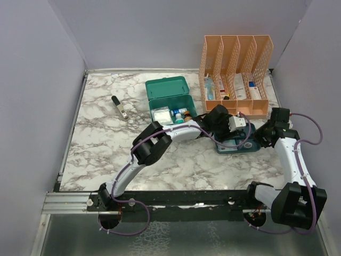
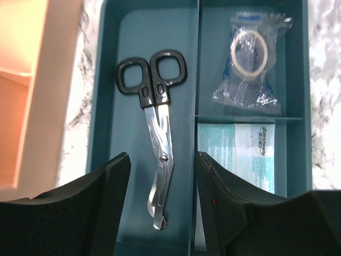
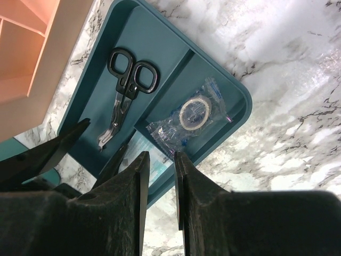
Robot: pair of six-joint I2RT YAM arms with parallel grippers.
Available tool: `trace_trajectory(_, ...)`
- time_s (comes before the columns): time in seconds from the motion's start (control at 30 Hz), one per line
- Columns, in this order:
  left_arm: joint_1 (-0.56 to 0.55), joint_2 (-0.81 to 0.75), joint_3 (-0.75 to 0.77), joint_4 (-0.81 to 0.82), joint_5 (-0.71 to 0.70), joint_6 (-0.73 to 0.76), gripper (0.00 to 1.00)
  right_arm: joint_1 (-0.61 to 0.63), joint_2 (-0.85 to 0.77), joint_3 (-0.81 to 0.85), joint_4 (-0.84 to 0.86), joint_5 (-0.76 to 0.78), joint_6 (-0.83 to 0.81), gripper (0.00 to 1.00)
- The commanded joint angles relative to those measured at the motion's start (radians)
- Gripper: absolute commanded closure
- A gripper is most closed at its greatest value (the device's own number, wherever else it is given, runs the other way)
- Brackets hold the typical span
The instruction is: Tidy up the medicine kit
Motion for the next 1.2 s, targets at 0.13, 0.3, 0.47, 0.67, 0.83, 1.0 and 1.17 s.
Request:
trace_trajectory(0.13,-0.005,0.047,0.031,-0.022,0.038,0.014,0.46,-0.009,-0.006,0.002,0.008,-0.007,-0.013,0.75)
trace_trajectory(0.3,-0.003,0.062,0.039,-0.024,0.025,0.008,0.61,-0.009,-0.005,0.001,0.006,-0.006,-0.013,0.75)
trace_trajectory(0.47,-0.003,0.058,0.039,-0.023,0.012,0.009,0.80,-0.009,-0.008,0.002,0.005,-0.001,-0.012,0.74)
trace_trajectory(0.67,-0.002,0.008,0.004,-0.027,0.029,-0.007,1.00,-0.009,-0.013,0.019,-0.005,0.006,-0.014,0.75)
trace_trajectory(0.83,-0.009,-0.074,-0.056,-0.022,0.061,-0.056,1.00,-0.009,-0.024,0.076,-0.016,0.008,-0.015,0.75)
trace_trajectory(1.0,-0.027,-0.174,-0.127,-0.017,0.072,-0.068,1.00,-0.009,-0.038,0.149,-0.024,0.006,-0.016,0.75)
trace_trajectory(1.17,-0.031,-0.283,-0.189,-0.017,0.103,-0.086,1.00,-0.009,-0.048,0.241,-0.055,0.008,-0.023,0.75)
